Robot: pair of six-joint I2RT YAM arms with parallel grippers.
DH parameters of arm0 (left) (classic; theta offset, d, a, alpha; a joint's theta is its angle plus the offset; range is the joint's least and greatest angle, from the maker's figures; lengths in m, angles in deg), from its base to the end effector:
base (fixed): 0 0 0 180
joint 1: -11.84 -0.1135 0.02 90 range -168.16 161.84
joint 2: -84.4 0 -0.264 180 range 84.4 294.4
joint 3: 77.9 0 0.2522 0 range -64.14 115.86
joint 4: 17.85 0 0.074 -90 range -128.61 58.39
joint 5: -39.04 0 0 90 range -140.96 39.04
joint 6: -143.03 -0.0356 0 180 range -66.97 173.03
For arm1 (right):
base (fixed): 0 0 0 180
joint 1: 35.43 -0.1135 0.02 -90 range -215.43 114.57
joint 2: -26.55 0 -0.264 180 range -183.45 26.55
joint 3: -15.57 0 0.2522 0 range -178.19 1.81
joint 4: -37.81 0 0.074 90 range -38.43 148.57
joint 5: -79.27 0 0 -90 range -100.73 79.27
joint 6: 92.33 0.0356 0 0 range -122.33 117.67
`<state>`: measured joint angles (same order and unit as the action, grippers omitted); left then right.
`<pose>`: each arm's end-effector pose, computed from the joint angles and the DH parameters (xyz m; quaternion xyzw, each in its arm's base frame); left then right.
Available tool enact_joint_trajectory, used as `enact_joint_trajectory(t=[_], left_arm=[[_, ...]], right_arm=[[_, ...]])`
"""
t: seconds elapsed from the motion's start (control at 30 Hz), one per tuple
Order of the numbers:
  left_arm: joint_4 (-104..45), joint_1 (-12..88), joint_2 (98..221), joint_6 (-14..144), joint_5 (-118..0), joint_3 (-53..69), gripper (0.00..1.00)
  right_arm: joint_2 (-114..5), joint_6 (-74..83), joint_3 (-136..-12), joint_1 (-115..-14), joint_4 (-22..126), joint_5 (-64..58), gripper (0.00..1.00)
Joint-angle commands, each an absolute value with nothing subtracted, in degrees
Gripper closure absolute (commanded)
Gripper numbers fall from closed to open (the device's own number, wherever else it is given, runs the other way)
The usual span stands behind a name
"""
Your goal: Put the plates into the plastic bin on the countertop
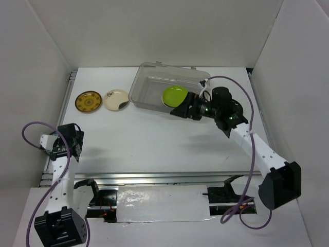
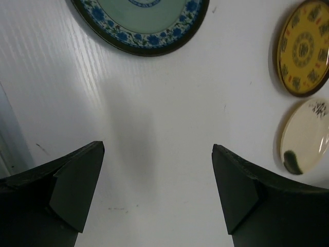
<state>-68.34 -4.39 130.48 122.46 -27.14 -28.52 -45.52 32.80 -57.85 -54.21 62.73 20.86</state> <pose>0.1506 0.0588 0.2400 -0.6745 0.6169 0.0119 0.4053 0.2652 0.1099 0.3289 -0.0331 0.8181 0.4419 0.3666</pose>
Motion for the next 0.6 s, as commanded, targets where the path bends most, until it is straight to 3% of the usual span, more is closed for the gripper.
enact_joint_trajectory(t=[0.0, 0.27, 0.57], left_arm=[[-61.3, -5.4, 130.4, 131.8, -21.6, -32.1, 0.01], [-42.8, -5.5, 120.9, 142.3, -16.3, -50.6, 0.01], [-30.1, -5.7, 125.3, 141.5, -8.6, -55.6, 0.01]], right_arm=[[-38.9, 36.2, -49.9, -58.2, 48.9, 35.8, 0.00], [-25.3, 32.8, -43.5, -62.9, 57.0, 35.4, 0.00], [-19.5, 32.4, -41.6, -62.8, 58.5, 36.0, 0.00]])
